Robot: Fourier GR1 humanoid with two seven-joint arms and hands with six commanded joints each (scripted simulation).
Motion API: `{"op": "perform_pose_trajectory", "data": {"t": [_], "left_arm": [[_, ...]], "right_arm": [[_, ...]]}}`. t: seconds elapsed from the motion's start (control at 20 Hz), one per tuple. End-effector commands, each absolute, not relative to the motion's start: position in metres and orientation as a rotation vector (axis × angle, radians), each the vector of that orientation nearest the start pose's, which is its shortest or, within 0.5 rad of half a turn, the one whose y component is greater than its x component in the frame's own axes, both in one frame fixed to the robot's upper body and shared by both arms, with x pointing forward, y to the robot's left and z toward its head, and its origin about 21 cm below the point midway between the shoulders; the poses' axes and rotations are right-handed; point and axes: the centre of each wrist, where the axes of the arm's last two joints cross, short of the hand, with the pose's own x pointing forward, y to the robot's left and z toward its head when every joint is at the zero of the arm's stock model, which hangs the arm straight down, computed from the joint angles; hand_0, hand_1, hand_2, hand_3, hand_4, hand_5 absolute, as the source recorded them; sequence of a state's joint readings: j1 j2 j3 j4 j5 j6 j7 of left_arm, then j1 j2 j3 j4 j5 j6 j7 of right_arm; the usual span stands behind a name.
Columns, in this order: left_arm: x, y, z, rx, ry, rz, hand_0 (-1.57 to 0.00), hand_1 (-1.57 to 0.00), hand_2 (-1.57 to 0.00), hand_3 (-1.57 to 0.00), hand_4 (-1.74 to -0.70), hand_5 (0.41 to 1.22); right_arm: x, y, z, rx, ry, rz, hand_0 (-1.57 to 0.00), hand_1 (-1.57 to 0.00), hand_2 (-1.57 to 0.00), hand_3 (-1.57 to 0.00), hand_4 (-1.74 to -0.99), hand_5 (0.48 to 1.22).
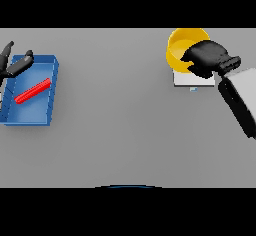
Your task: Pick up the red beaker and tilt it to pour out 1 green nut into yellow bowl. Pick up the yellow bowl and place it on the metallic measuring scale.
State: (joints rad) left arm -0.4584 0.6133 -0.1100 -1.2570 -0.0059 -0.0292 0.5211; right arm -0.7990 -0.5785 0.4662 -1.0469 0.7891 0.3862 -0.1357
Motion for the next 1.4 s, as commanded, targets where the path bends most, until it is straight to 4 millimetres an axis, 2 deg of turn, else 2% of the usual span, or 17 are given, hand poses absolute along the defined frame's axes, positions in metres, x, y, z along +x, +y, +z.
{"op": "perform_pose_trajectory", "data": {"t": [0.0, 0.2, 0.35, 0.7, 0.85, 0.9, 0.95, 1.0, 1.05, 1.1, 1.2, 1.25, 1.35], "left_arm": [[0.353, 0.334, 0.117, 0.55, -1.116, -0.417, 0.0, 0.0, 0.0, 0.0, -0.85, 0.761], [0.351, 0.333, 0.117, 0.554, -1.098, -0.412, 0.0, 0.0, 0.0, 0.0, -0.86, 0.779], [0.355, 0.329, 0.116, 0.559, -1.094, -0.424, 0.0, 0.0, 0.0, 0.0, -0.86, 0.797], [0.357, 0.331, 0.116, 0.56, -1.091, -0.431, 0.0, 0.0, 0.0, 0.0, -0.85, 0.799], [0.354, 0.333, 0.118, 0.56, -1.096, -0.435, 0.0, 0.0, 0.0, 0.0, -0.84, 0.783], [0.355, 0.331, 0.118, 0.558, -1.09, -0.437, 0.0, 0.0, 0.0, 0.0, -0.84, 0.78], [0.355, 0.331, 0.116, 0.561, -1.093, -0.439, 0.0, 0.0, 0.0, 0.0, -0.84, 0.779], [0.354, 0.331, 0.116, 0.554, -1.097, -0.439, 0.0, 0.0, 0.0, 0.0, -0.84, 0.775], [0.354, 0.331, 0.116, 0.553, -1.094, -0.44, 0.0, 0.0, 0.0, 0.0, -0.84, 0.773], [0.353, 0.333, 0.117, 0.553, -1.104, -0.437, 0.0, 0.0, 0.0, 0.0, -0.84, 0.774], [0.353, 0.332, 0.115, 0.552, -1.09, -0.436, 0.0, 0.0, 0.0, 0.0, -0.83, 0.768], [0.355, 0.329, 0.116, 0.543, -1.097, -0.429, 0.0, 0.0, 0.0, 0.0, -0.84, 0.764], [0.355, 0.336, 0.117, 0.555, -1.098, -0.423, 0.0, 0.0, 0.0, 0.0, -0.84, 0.76]], "right_arm": [[0.409, -0.242, 0.127, -0.746, -1.196, 1.757, -1.57, -1.57, -1.55, -1.15, -1.741, 1.221], [0.42, -0.258, 0.115, -0.76, -1.165, 1.696, -1.57, -1.57, -1.5, -1.18, -1.741, 1.221], [0.424, -0.267, 0.104, -0.743, -1.158, 1.683, -1.57, -1.57, -1.43, -1.29, -1.741, 1.221], [0.426, -0.271, 0.083, -0.731, -1.104, 1.648, -1.57, -1.57, -1.38, -1.4, -1.741, 1.221], [0.43, -0.271, 0.083, -0.722, -1.094, 1.643, -1.57, -1.57, -1.37, -1.45, -1.741, 1.221], [0.429, -0.272, 0.083, -0.71, -1.099, 1.643, -1.57, -1.57, -1.4, -1.38, -1.741, 1.221], [0.427, -0.275, 0.081, -0.703, -1.095, 1.638, -1.57, -1.5, -1.44, -1.25, -1.741, 1.221], [0.428, -0.276, 0.083, -0.71, -1.08, 1.634, -1.56, -1.43, -1.34, -1.11, -1.682, 1.221], [0.427, -0.275, 0.08, -0.719, -1.072, 1.625, -1.47, -1.28, -1.18, -0.96, -1.632, 1.145], [0.427, -0.277, 0.082, -0.697, -1.08, 1.62, -1.33, -1.12, -1.01, -0.82, -1.592, 1.074], [0.428, -0.275, 0.082, -0.678, -1.067, 1.587, -0.95, -0.81, -0.71, -0.58, -1.535, 0.965], [0.427, -0.274, 0.082, -0.661, -1.07, 1.582, -0.76, -0.67, -0.58, -0.48, -1.513, 0.923], [0.428, -0.271, 0.082, -0.648, -1.064, 1.574, -0.48, -0.46, -0.38, -0.32, -1.485, 0.863]]}}
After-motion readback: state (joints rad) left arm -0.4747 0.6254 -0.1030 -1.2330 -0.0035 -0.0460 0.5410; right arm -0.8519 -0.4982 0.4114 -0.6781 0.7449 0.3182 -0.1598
